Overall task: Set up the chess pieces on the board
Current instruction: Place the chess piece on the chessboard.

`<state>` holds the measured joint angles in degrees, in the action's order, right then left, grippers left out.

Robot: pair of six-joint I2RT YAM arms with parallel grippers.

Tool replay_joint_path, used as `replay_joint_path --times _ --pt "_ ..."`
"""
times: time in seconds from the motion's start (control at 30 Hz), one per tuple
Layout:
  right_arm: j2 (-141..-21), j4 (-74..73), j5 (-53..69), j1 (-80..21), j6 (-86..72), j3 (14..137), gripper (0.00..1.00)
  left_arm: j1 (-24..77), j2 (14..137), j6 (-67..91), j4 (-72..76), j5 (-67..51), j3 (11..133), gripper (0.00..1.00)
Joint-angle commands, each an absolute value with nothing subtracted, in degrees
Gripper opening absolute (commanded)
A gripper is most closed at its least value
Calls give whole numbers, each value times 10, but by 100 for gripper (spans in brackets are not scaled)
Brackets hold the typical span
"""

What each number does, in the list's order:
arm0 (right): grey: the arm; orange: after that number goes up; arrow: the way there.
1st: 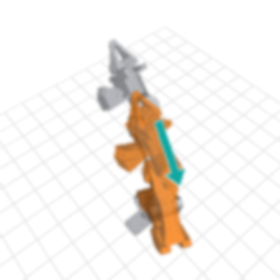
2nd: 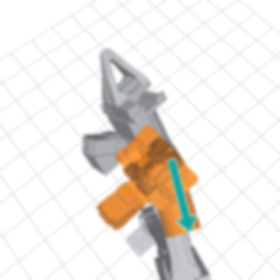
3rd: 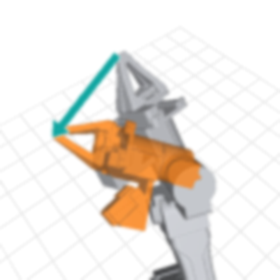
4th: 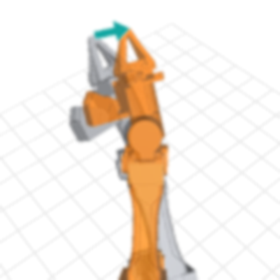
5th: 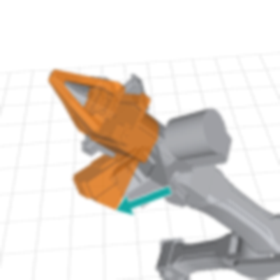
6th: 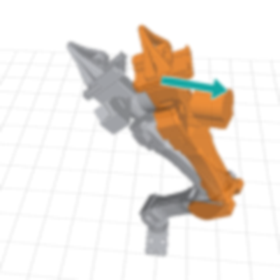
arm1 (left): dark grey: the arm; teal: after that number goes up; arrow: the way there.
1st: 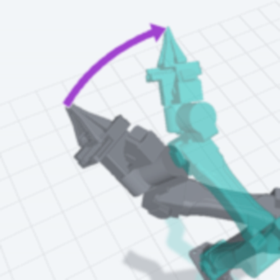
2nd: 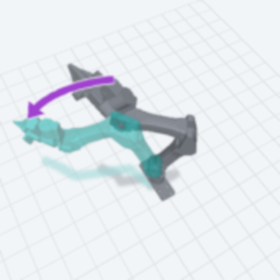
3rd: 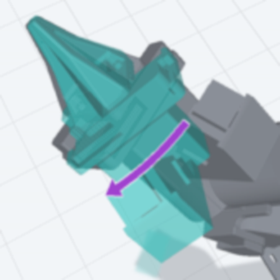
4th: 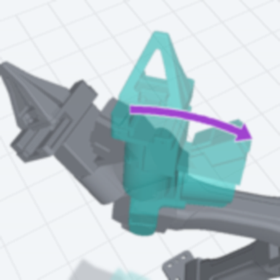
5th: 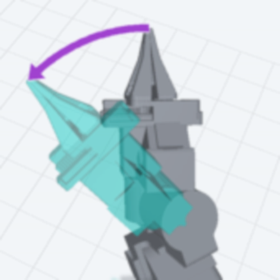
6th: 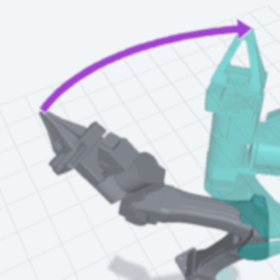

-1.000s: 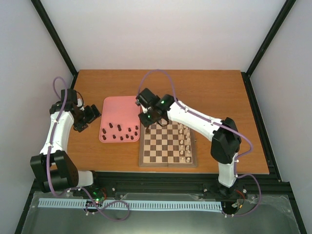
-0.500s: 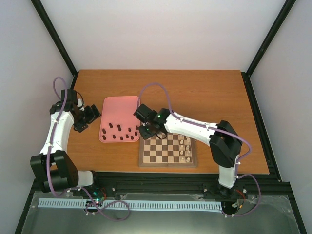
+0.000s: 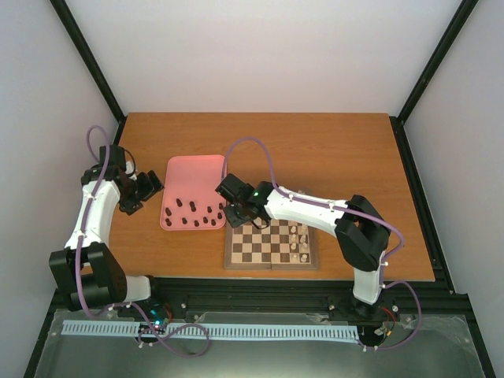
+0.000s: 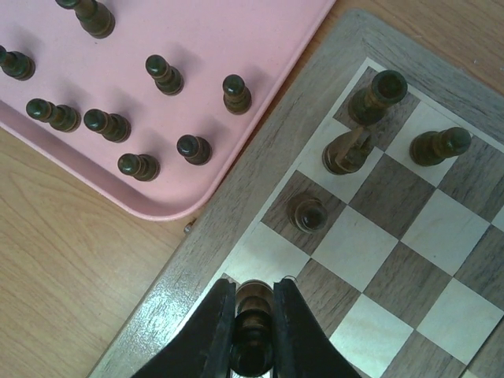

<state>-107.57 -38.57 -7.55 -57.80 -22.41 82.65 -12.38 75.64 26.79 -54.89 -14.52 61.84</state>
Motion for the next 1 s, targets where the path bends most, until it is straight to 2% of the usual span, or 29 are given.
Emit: replay_joint_path --times 0.0,0.97 --pt "-1067 -354 -78 -581 -232 814 3 -122 749 272 -540 -142 620 93" --pt "-1106 -332 -61 -563 -227 801 3 -121 753 269 -536 -140 619 93"
